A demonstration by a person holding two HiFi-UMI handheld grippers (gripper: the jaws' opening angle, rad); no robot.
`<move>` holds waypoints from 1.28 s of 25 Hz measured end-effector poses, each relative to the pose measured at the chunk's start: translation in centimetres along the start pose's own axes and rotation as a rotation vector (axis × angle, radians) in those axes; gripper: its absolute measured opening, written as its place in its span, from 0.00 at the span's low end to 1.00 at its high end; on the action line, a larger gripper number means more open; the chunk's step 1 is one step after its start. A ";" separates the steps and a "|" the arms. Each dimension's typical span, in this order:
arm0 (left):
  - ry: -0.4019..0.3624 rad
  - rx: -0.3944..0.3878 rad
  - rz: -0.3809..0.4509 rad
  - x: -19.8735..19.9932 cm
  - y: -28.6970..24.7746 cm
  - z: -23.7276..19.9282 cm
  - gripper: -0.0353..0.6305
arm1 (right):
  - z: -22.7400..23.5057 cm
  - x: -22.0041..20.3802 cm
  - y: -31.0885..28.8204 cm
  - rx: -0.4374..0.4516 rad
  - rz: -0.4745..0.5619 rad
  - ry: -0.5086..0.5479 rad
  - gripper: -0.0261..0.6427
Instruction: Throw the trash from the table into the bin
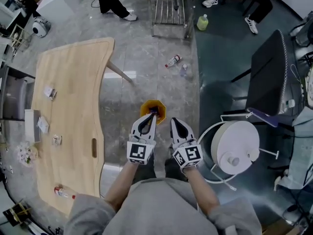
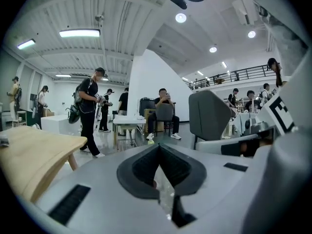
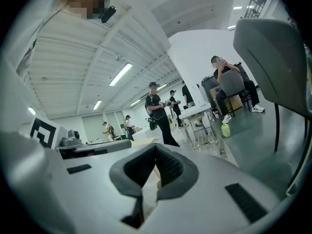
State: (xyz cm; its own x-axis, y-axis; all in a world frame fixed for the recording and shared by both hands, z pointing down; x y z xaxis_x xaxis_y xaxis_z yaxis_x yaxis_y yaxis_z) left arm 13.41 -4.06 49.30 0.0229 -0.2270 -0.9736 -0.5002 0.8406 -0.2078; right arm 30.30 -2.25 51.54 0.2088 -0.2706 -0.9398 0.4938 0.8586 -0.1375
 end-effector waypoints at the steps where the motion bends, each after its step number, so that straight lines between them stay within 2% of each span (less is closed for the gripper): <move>1: -0.006 0.007 0.010 0.7 0.4 0.0 0.06 | -0.3 0.5 0.0 0.009 0.004 0.003 0.05; 11: -0.059 0.033 0.114 5.5 3.6 2.0 0.06 | -2.5 4.6 0.7 0.066 0.070 0.040 0.05; 20: -0.053 0.087 0.162 6.7 5.4 2.4 0.06 | -3.9 6.3 1.6 0.105 0.103 0.069 0.05; 27: -0.049 0.106 0.176 6.7 6.7 3.2 0.06 | -4.8 6.2 2.7 0.133 0.103 0.079 0.05; 32: -0.038 0.154 0.176 6.2 7.8 3.7 0.06 | -4.9 6.1 3.1 0.174 0.088 0.088 0.05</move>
State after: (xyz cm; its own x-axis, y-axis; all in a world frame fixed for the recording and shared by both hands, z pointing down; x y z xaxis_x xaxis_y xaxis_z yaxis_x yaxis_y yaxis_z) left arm 12.84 2.92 41.24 -0.0195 -0.0538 -0.9984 -0.3618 0.9313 -0.0432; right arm 29.00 0.86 43.87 0.1866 -0.1522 -0.9706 0.6165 0.7874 -0.0049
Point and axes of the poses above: the fingertips, and each gripper's own axes: y backward along the fingers, z to its right, x out of its top, the point moved 9 cm from there along y, backward along the fingers, and after that the axes turned 3 degrees about y, right-handed, at the moved point
